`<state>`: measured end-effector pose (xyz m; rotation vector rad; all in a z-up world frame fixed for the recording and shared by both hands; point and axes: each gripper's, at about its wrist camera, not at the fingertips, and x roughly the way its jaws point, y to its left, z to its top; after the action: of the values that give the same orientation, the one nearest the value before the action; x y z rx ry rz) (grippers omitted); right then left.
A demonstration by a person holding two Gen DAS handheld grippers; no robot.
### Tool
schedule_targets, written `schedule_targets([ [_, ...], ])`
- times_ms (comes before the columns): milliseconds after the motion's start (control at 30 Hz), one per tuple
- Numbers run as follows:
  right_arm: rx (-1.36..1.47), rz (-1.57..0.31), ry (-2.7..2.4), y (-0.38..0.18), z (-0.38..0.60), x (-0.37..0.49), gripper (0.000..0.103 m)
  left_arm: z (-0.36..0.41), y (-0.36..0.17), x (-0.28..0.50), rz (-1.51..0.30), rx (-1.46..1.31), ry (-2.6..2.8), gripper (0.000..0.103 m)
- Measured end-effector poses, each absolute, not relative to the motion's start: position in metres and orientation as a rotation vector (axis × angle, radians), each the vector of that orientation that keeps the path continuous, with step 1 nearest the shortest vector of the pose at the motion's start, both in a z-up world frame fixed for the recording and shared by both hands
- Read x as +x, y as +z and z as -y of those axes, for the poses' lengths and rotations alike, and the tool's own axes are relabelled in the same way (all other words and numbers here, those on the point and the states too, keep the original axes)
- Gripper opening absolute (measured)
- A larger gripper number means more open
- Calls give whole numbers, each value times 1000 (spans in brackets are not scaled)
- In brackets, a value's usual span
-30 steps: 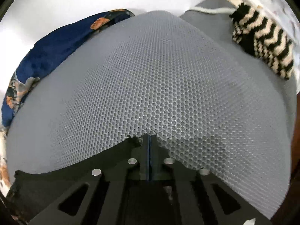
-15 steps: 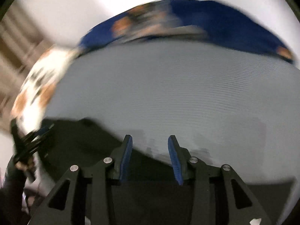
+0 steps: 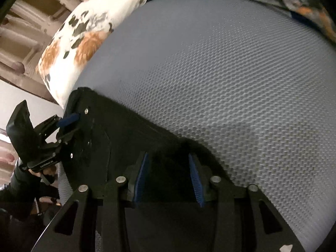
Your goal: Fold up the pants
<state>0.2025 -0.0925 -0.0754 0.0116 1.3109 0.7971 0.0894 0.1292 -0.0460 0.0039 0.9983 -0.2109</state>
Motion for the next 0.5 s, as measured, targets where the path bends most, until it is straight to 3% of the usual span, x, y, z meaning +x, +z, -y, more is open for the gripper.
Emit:
schedule_targets([
  [33,3,-1296,784,-73,94,201,11,-130,-46,89,-996,0,-217,48],
  [67,3,-1276,781,-70,95,201,9,-131,-46,89,-993,-4,-221,48],
  [300,-17,-1221,677,-80,88,200,6,-133,-47,90,-986,-13,-231,48],
  [400,9,-1225,662,-77,90,198,11,-128,-44,91,-1001,12,-209,48],
  [500,14,-1155,600,-55,109,183,27,-114,-34,90,-987,48,-211,48],
])
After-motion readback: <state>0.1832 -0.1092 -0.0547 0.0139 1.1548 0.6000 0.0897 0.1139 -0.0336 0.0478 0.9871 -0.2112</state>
